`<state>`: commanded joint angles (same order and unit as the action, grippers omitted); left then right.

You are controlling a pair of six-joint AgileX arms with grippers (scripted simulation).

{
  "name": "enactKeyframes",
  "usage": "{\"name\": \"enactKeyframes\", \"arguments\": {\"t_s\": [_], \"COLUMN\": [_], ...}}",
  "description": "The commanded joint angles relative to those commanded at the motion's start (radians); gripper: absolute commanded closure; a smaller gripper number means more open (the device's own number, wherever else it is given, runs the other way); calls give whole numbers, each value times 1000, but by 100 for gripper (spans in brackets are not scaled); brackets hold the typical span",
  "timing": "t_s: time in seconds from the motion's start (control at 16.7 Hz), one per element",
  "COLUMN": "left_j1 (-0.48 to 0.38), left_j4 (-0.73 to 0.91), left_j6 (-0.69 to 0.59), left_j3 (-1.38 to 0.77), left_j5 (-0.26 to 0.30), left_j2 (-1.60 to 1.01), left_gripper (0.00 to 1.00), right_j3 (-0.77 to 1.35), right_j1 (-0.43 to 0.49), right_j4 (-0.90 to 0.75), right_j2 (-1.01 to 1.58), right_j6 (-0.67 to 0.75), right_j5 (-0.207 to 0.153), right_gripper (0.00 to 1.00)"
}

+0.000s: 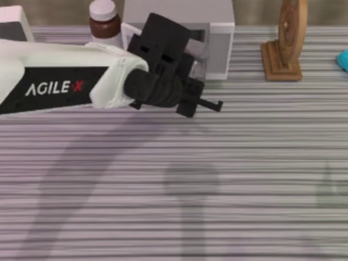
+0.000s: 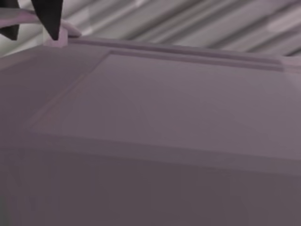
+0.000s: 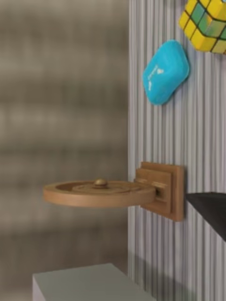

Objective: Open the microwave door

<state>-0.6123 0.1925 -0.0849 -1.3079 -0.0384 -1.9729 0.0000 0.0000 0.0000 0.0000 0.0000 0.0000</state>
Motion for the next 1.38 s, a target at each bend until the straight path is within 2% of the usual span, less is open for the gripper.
{"name": "enactKeyframes", "arguments": {"t_s": [0.18, 0.6, 1.38], "left_j1": [0, 19, 20], "left_j4": [0, -14, -13], "left_j6": [0, 56, 58], "left_j3": [0, 40, 42], "left_j5": [0, 48, 50], "left_j2": [0, 29, 29], "left_gripper": [100, 100, 100], "right_j3": [0, 0, 0], "right_j1": [0, 0, 0], "right_j4": [0, 0, 0], "right_j2": [0, 0, 0], "right_j6": [0, 0, 0], "right_j5": [0, 0, 0], "right_gripper": [0, 0, 0]}}
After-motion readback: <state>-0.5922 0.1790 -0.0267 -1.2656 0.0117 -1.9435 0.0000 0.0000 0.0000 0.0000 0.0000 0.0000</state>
